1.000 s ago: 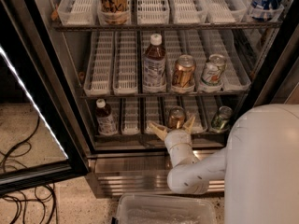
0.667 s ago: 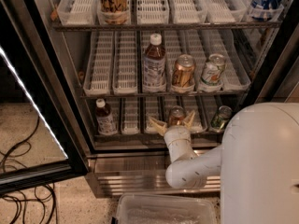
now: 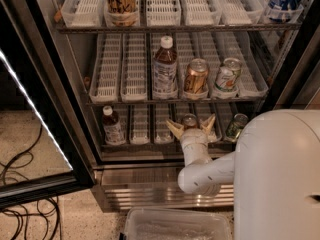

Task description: Pick orange can from bottom shelf of fridge

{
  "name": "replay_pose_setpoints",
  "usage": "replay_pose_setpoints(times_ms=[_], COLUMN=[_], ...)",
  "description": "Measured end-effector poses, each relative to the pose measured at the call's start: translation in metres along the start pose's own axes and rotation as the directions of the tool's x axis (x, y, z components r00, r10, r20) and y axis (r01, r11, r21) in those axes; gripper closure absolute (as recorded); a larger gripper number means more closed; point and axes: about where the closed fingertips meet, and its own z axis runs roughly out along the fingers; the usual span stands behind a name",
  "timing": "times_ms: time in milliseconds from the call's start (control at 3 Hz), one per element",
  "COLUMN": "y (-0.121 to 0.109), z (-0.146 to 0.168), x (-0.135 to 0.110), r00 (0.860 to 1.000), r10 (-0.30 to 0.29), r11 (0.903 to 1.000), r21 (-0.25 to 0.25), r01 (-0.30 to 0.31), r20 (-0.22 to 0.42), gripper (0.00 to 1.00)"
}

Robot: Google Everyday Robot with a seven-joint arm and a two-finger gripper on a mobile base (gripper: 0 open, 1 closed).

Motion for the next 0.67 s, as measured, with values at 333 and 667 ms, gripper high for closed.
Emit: replay_pose_setpoints(times_ms=[333, 667], y=[-0.0087, -0.0087], z=[0.0032, 0.0040], x=[0.0054, 0.0116], r00=[1.000, 1.000], r10=[-0.001, 0.002], r11=[0.9995, 0.9994], r21=[0.030, 0.036], r01=[0.001, -0.001], r20=[-0.016, -0.029], gripper=[0.00, 0.00])
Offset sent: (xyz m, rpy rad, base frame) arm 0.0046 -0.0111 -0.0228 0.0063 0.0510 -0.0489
